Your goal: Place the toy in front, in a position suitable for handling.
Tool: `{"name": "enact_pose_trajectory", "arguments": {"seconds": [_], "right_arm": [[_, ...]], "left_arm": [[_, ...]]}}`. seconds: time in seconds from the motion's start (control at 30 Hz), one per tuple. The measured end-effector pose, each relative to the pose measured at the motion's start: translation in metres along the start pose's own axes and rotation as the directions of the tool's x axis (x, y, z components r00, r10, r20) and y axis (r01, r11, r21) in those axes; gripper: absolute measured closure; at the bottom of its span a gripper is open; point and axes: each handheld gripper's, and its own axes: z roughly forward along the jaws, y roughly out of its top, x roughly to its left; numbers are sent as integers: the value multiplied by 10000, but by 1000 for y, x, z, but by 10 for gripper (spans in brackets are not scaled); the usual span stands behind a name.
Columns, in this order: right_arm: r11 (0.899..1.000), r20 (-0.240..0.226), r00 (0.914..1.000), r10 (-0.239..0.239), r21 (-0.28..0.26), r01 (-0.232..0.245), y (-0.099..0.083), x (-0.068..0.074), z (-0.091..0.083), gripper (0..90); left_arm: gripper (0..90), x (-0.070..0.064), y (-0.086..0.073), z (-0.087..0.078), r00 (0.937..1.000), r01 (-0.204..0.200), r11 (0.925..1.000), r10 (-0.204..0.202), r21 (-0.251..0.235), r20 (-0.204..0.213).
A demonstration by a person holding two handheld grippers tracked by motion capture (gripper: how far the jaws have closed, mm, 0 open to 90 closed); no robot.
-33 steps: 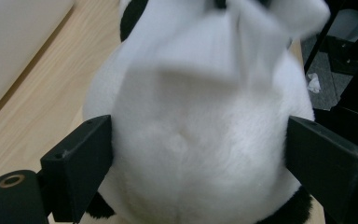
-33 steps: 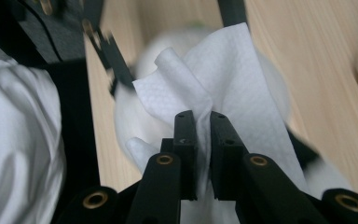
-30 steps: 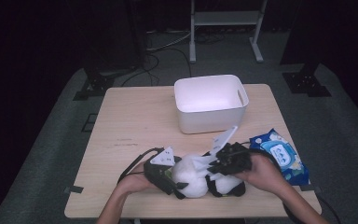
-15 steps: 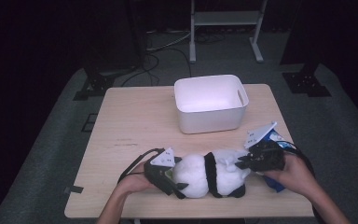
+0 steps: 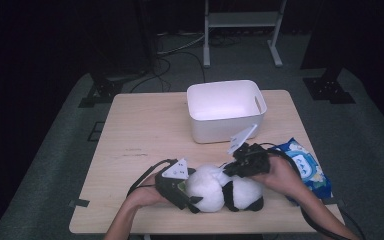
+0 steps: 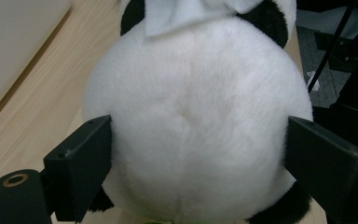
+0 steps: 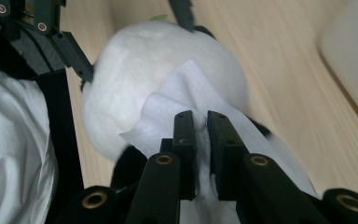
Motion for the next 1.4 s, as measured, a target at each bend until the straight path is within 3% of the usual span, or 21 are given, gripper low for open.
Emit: {"name": "enact_pose_trajectory", "arguments": {"seconds": [0.27,0.43,0.53,0.67,0.83,1.17,1.3,1.4], "right_arm": [[9960,-593,9946,-848,214,862,40,15,31,821],[9914,-1198,9848,-1257,200,1290,62,26,50,822],[9868,-1348,9791,-1520,356,1580,69,32,59,822],[9868,-1350,9797,-1480,458,1553,73,30,58,825],[9921,-1049,9887,-1066,555,1128,62,15,45,826],[9954,-266,9996,76,959,-50,11,-15,1,826],[9966,-365,9983,451,705,-425,-6,-15,-7,828],[9983,-505,9981,346,491,-322,-12,-7,-6,828]], "left_arm": [[81,1,0,1,10000,84,10000,-84,-28,54],[36,2,0,0,9998,170,9998,-170,73,32],[27,2,-2,0,9995,309,9995,-309,46,92],[32,3,-3,0,9994,338,9994,-339,73,98],[32,4,-4,1,9994,332,9994,-333,109,101],[32,5,-3,0,9991,399,9992,-400,63,172],[36,7,-2,-6,9980,581,9982,-576,-178,267],[36,8,0,-10,9969,751,9965,-742,-358,249]]}}
